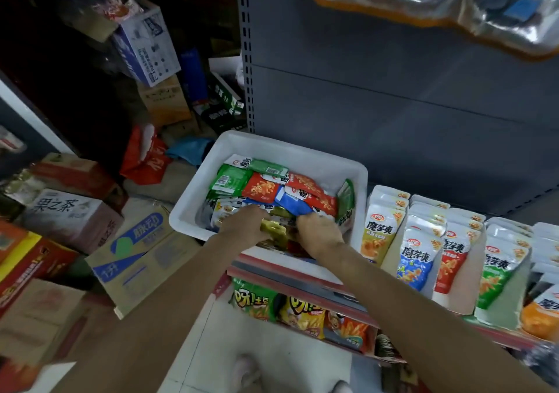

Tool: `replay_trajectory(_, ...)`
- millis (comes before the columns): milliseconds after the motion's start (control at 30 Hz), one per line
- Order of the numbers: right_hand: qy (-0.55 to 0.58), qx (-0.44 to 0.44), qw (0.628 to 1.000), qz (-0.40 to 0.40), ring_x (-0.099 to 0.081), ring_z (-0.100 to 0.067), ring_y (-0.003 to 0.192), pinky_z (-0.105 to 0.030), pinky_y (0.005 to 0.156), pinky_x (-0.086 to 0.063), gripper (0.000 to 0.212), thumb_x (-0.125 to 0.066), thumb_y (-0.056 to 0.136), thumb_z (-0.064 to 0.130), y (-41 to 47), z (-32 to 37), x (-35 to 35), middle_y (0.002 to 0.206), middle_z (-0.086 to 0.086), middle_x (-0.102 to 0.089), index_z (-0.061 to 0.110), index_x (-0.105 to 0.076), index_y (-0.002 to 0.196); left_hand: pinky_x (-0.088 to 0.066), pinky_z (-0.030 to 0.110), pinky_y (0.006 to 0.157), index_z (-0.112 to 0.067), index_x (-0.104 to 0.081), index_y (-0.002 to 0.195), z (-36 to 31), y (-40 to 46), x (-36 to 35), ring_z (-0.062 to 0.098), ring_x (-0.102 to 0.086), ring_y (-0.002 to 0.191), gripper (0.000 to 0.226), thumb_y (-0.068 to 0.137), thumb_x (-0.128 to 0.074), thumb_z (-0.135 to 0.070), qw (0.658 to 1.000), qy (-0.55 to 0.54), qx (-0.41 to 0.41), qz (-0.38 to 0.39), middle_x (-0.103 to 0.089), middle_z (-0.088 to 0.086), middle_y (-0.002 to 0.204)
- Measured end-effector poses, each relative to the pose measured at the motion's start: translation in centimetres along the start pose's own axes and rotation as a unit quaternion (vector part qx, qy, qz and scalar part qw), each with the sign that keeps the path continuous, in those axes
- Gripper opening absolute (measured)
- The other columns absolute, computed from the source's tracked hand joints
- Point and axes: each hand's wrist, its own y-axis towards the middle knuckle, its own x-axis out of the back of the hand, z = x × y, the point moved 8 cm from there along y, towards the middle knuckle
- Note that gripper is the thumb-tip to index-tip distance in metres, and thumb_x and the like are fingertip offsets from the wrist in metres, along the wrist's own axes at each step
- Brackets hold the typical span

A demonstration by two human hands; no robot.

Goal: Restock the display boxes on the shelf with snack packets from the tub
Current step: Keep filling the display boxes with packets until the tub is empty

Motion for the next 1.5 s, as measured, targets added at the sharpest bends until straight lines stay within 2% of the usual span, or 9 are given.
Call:
replay_trajectory(200, 0.176, -0.022, 0.977, -0.115, -0.065, -0.034, 0.087, -0.038, 0.076, -0.053, 0.024, -0.044, 0.096, 0.018, -1.4, -3.3, 2.7, 0.097, -0.015, -0.069, 0.011, -0.064, 0.108, -0.046, 0.031, 0.089, -0.014, -0.058, 0.126, -2.0, -1.2, 1.8, 0.019, -0.058, 0.110, 0.040, 0.095, -0.051, -0.038, 0.980, -0.184, -0.013, -0.074, -0.062, 0.004, 0.124)
replay_trajectory(333, 0.234, 0.051, 0.956, -0.168, -0.065, -0.030, 0.082, -0.039, 0.074, -0.053, 0.021, -0.049, 0.094, 0.015, -3.0, -3.5, 4.3, 0.092, -0.012, -0.071, 0.015, -0.067, 0.105, -0.046, 0.037, 0.096, -0.019, -0.057, 0.124, -5.8, -1.3, 1.7, 0.018, -0.057, 0.112, 0.063, 0.085, -0.042, -0.066, 0.932, -0.359, -0.013, -0.039, -0.061, 0.000, 0.122)
replay_trajectory(433, 0.302, 0.113, 0.932, -0.168, -0.062, -0.021, 0.093, -0.033, 0.085, -0.051, 0.019, -0.057, 0.091, 0.016, -4.2, -3.6, 4.8, 0.104, -0.007, -0.066, 0.013, -0.068, 0.107, -0.046, 0.024, 0.073, -0.007, -0.060, 0.106, -7.7, -0.9, 2.7, 0.020, -0.060, 0.093, 0.030, 0.097, -0.048, -0.032, 0.925, -0.365, -0.033, -0.099, -0.065, 0.007, 0.101)
replay_trajectory(533, 0.361, 0.076, 0.902, -0.225, -0.050, -0.008, 0.102, -0.007, 0.091, -0.037, 0.025, -0.059, 0.090, 0.010, -5.5, -6.3, 5.5, 0.117, -0.001, -0.049, 0.012, -0.062, 0.114, -0.048, 0.038, 0.071, 0.003, -0.061, 0.103, -9.0, -0.4, 3.6, 0.032, -0.062, 0.087, 0.025, 0.098, -0.045, -0.015, 0.923, -0.352, -0.046, -0.149, -0.066, 0.021, 0.098)
replay_trajectory(733, 0.560, -0.050, 0.797, -0.221, -0.063, -0.015, 0.084, -0.025, 0.071, -0.052, 0.042, -0.063, 0.088, 0.009, -6.9, -13.3, 5.6, 0.099, 0.002, -0.063, 0.024, -0.044, 0.123, -0.050, 0.047, 0.079, -0.004, -0.065, 0.108, -14.7, -0.7, 3.8, 0.033, -0.064, 0.092, 0.021, 0.094, -0.054, -0.016, 0.916, -0.359, -0.128, -0.127, -0.069, 0.015, 0.100)
replay_trajectory(1000, 0.540, -0.095, 0.798, -0.251, -0.064, -0.019, 0.075, -0.042, 0.070, -0.056, 0.011, -0.063, 0.087, 0.007, -9.3, -18.6, 5.3, 0.085, -0.004, -0.067, 0.011, -0.057, 0.095, -0.042, 0.001, 0.065, -0.009, -0.059, 0.104, -18.5, 0.2, 4.2, 0.006, -0.058, 0.081, 0.015, 0.090, -0.060, -0.015, 0.917, -0.328, -0.144, -0.174, -0.063, -0.004, 0.093)
replay_trajectory(1200, 0.497, -0.124, 0.822, -0.247, -0.067, -0.016, 0.077, -0.037, 0.066, -0.057, 0.016, -0.063, 0.088, 0.009, -9.4, -20.1, 4.3, 0.091, -0.003, -0.065, 0.009, -0.053, 0.100, -0.043, 0.006, 0.063, -0.012, -0.058, 0.091, -19.8, 1.4, 3.2, 0.005, -0.060, 0.074, 0.005, 0.089, -0.062, -0.013, 0.932, -0.289, -0.151, -0.159, -0.066, -0.002, 0.086)
replay_trajectory(1367, 0.408, -0.118, 0.880, -0.214, -0.058, -0.014, 0.085, -0.012, 0.058, -0.044, 0.032, -0.054, 0.093, 0.006, -8.5, -19.9, 3.4, 0.099, 0.000, -0.056, 0.017, -0.049, 0.123, -0.044, 0.016, 0.067, -0.008, -0.059, 0.095, -19.8, 2.4, 1.5, 0.011, -0.061, 0.082, 0.007, 0.090, -0.061, -0.013, 0.954, -0.220, -0.149, -0.137, -0.068, 0.003, 0.095)
replay_trajectory(1500, 0.302, -0.107, 0.932, -0.170, -0.060, -0.025, 0.094, -0.029, 0.075, -0.049, 0.031, -0.054, 0.093, 0.009, -7.2, -19.4, 2.3, 0.111, -0.013, -0.063, 0.012, -0.057, 0.124, -0.051, 0.025, 0.075, -0.006, -0.061, 0.101, -19.3, 2.9, 0.4, 0.017, -0.064, 0.085, 0.013, 0.089, -0.062, -0.012, 0.960, -0.194, -0.145, -0.142, -0.069, 0.008, 0.096)
